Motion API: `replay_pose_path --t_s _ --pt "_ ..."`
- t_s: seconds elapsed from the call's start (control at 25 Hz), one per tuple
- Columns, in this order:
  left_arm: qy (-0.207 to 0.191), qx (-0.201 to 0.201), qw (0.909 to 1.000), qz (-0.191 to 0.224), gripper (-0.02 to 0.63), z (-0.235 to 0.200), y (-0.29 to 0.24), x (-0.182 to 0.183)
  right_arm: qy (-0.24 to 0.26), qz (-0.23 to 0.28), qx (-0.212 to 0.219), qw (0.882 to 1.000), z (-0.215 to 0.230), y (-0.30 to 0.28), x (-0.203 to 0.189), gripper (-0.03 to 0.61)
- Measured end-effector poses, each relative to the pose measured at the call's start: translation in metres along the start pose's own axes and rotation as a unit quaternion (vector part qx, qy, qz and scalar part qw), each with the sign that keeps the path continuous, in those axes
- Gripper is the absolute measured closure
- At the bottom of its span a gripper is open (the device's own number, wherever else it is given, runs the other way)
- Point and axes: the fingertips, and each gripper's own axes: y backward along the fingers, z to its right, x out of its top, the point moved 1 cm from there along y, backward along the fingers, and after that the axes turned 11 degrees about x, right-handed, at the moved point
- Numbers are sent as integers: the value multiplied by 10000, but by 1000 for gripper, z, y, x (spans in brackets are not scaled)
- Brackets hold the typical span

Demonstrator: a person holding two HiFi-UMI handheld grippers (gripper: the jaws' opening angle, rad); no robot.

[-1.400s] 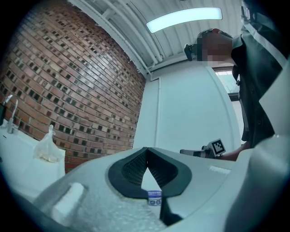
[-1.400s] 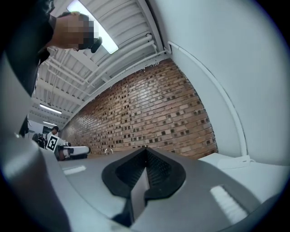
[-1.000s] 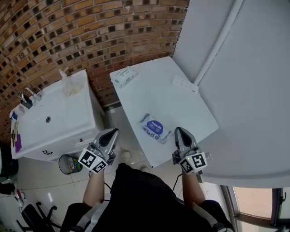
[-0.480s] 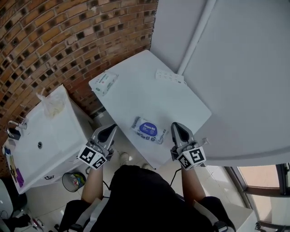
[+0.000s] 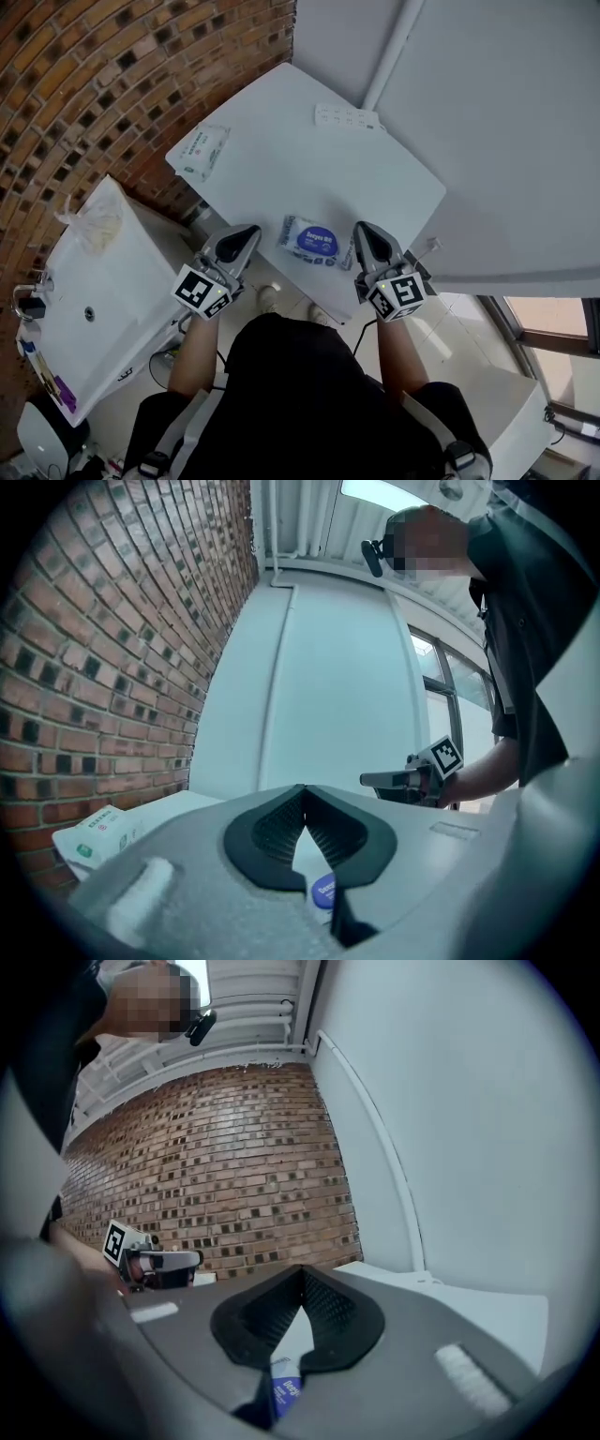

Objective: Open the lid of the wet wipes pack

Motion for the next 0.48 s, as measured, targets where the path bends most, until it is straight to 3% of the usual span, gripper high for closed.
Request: replay_pose_path --t_s 0.4,0.48 --pt "146 -990 9930 -634 609 -8 -28 -64 24 -672 -467 9966 -14 -16 -50 575" --pt "167 -1169 9899 -782 560 -2 -35 -76 42 -771 -567 9954 -13 -11 -56 575"
